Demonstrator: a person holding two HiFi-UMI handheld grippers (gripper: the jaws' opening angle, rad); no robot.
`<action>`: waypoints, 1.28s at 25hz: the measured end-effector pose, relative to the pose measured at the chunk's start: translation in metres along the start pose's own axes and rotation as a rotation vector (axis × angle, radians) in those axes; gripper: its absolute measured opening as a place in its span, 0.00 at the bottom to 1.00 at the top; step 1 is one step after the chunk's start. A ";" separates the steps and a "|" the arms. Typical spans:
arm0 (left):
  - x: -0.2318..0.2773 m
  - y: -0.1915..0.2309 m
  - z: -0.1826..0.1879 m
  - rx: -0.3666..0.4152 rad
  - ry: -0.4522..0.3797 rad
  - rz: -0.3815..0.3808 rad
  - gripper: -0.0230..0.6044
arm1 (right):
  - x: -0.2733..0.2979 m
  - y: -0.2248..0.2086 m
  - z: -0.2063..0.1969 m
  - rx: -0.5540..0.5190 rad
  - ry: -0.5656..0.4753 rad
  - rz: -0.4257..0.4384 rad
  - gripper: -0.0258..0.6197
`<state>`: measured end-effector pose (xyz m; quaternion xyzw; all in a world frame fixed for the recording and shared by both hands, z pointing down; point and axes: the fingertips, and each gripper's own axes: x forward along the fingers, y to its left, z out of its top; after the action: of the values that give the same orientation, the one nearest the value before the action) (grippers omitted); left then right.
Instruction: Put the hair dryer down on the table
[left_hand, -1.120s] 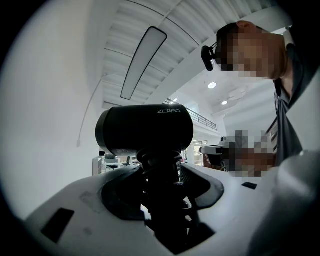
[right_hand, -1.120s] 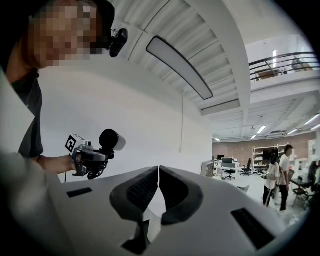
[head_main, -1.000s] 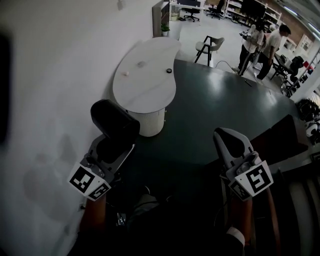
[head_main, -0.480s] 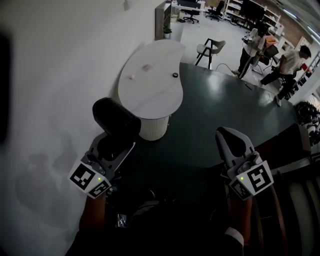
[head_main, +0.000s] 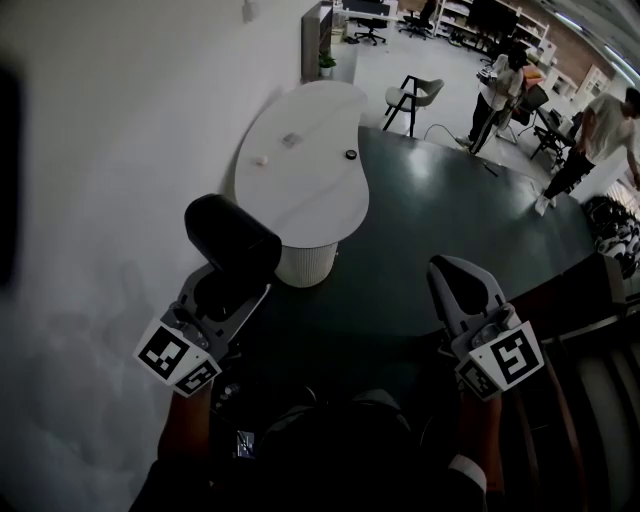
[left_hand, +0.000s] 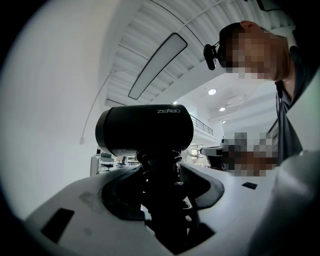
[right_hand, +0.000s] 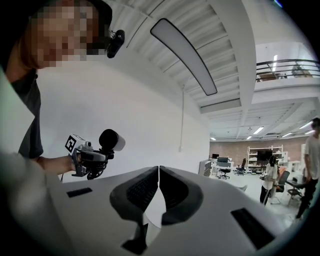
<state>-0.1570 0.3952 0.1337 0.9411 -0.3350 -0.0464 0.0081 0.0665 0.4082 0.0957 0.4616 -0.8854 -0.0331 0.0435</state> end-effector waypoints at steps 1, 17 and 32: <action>0.002 0.003 -0.002 -0.006 0.000 0.000 0.38 | 0.003 -0.001 0.000 0.008 -0.001 -0.001 0.05; 0.091 0.037 -0.017 -0.038 0.016 0.075 0.38 | 0.049 -0.103 -0.011 0.003 0.027 0.057 0.05; 0.138 0.028 -0.026 -0.012 0.035 0.112 0.38 | 0.066 -0.156 -0.023 0.028 0.016 0.109 0.05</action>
<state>-0.0656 0.2854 0.1495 0.9214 -0.3867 -0.0313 0.0221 0.1589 0.2644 0.1066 0.4136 -0.9092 -0.0146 0.0460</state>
